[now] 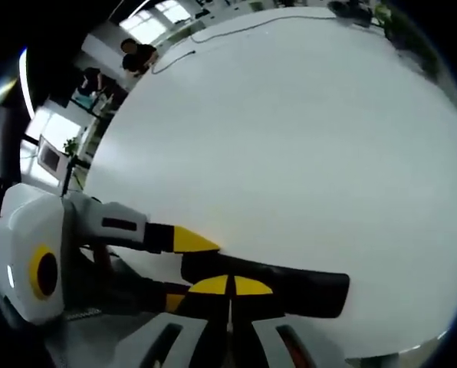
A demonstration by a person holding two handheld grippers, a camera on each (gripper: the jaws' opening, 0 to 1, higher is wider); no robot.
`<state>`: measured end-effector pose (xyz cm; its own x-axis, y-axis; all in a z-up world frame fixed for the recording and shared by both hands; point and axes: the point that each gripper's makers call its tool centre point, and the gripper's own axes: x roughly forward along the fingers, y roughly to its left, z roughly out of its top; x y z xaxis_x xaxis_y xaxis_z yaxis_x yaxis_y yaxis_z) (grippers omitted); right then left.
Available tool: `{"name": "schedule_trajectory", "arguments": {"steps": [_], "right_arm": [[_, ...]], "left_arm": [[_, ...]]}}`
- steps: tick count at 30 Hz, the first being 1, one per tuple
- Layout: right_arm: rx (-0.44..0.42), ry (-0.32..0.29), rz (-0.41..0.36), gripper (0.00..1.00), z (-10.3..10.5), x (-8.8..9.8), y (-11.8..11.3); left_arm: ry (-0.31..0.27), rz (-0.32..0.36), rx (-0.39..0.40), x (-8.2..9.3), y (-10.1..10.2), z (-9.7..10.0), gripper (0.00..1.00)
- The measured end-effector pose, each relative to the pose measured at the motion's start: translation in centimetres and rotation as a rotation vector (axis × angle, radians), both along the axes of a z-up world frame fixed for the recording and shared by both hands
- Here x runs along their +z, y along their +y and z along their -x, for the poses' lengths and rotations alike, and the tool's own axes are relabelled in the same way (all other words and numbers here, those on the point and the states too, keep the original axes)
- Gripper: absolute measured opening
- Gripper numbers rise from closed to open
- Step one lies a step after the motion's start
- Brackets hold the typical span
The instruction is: Press the specified remote control buttons in sequence, fully releasing each button before pressing the next.
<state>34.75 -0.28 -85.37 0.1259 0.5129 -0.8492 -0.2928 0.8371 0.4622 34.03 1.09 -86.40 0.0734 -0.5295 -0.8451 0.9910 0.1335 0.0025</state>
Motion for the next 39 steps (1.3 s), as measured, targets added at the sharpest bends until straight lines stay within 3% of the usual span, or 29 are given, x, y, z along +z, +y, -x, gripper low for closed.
{"name": "schedule_trajectory", "arguments": {"steps": [16, 20, 23, 26, 30, 34, 39], "right_arm": [[0.038, -0.035, 0.041, 0.0, 0.0, -0.1, 0.0], [0.012, -0.018, 0.029, 0.0, 0.0, 0.1, -0.1], [-0.008, -0.056, 0.014, 0.0, -0.6, 1.1, -0.3], [-0.062, -0.116, -0.024, 0.0, -1.7, 2.8, -0.8], [-0.122, -0.248, -0.048, 0.0, -3.4, 6.2, -2.6], [-0.111, -0.45, -0.021, 0.0, -4.3, 10.4, -4.8], [-0.072, -0.743, 0.106, 0.0, -4.1, 16.0, -8.6]], "left_arm": [[0.001, -0.006, 0.004, 0.0, 0.0, 0.0, 0.26], [0.0, -0.012, 0.019, 0.0, -0.1, 0.0, 0.26], [-0.001, -0.019, 0.022, 0.0, -0.1, 0.1, 0.25], [-0.003, -0.036, 0.021, 0.0, -0.2, 0.1, 0.25], [-0.003, -0.063, 0.033, 0.0, -0.2, 0.1, 0.25], [-0.009, -0.077, 0.047, -0.1, -0.2, 0.2, 0.25], [-0.024, -0.103, 0.043, -0.1, -0.2, 0.1, 0.25]]}}
